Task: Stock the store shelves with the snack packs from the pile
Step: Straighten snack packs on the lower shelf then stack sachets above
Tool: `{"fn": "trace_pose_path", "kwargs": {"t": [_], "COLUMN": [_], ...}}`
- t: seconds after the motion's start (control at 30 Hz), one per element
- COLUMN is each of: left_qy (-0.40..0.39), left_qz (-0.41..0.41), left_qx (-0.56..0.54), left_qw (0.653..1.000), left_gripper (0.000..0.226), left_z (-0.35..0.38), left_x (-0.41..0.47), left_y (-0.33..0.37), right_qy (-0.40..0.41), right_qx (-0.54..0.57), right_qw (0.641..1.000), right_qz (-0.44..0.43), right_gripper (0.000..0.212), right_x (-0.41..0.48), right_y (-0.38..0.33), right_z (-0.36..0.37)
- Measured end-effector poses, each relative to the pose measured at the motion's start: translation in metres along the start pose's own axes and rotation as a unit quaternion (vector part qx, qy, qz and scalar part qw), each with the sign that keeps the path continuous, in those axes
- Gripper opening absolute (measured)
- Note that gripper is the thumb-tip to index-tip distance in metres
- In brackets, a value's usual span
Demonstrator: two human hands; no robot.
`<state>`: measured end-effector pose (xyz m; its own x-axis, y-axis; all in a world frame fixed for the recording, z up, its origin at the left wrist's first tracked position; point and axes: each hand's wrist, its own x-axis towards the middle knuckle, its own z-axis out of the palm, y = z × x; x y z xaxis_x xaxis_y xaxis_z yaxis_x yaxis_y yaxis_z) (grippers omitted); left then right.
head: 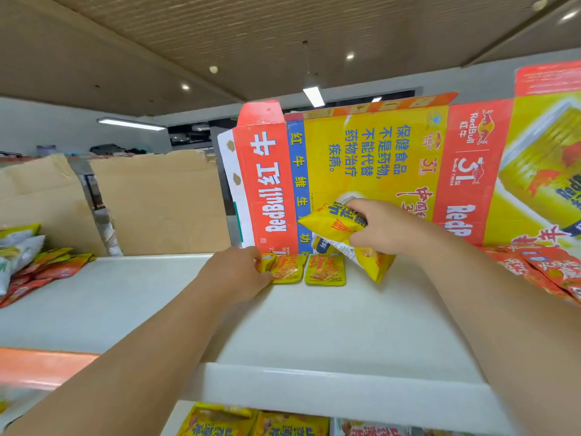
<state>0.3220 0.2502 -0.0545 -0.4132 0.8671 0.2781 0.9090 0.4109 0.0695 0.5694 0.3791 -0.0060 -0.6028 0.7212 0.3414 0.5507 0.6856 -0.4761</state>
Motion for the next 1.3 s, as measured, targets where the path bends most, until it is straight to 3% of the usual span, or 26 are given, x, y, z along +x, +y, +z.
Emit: {"fn": "trace_pose_path", "kwargs": {"t": [0.13, 0.67, 0.8, 0.93, 1.1, 1.3], "left_qy": [0.020, 0.054, 0.087, 0.121, 0.130, 0.150], "left_qz": [-0.008, -0.004, 0.023, 0.059, 0.103, 0.142], "left_qx": [0.007, -0.010, -0.038, -0.071, -0.095, -0.116], "left_qw": [1.000, 0.998, 0.995, 0.988, 0.982, 0.972], "left_gripper": [0.047, 0.060, 0.060, 0.055, 0.050, 0.050], "left_z": [0.002, 0.001, -0.008, -0.014, -0.018, -0.025], "left_x": [0.001, 0.000, -0.004, -0.023, -0.049, -0.085], "left_y": [0.002, -0.001, -0.003, -0.005, -0.011, -0.028], "right_qy": [-0.010, -0.020, -0.028, -0.027, 0.015, 0.035], "right_qx": [0.012, 0.023, -0.005, -0.049, -0.083, -0.077], "right_qw": [1.000, 0.999, 1.000, 0.998, 0.996, 0.996], "right_qz": [0.003, -0.014, -0.013, -0.013, -0.013, -0.032], "right_gripper": [0.056, 0.038, 0.041, 0.029, 0.049, 0.035], "right_x": [-0.002, -0.005, -0.006, -0.014, -0.033, -0.077], "right_y": [0.001, -0.001, -0.003, -0.010, -0.030, -0.082], "right_z": [-0.001, -0.006, -0.005, -0.008, -0.017, -0.017]}}
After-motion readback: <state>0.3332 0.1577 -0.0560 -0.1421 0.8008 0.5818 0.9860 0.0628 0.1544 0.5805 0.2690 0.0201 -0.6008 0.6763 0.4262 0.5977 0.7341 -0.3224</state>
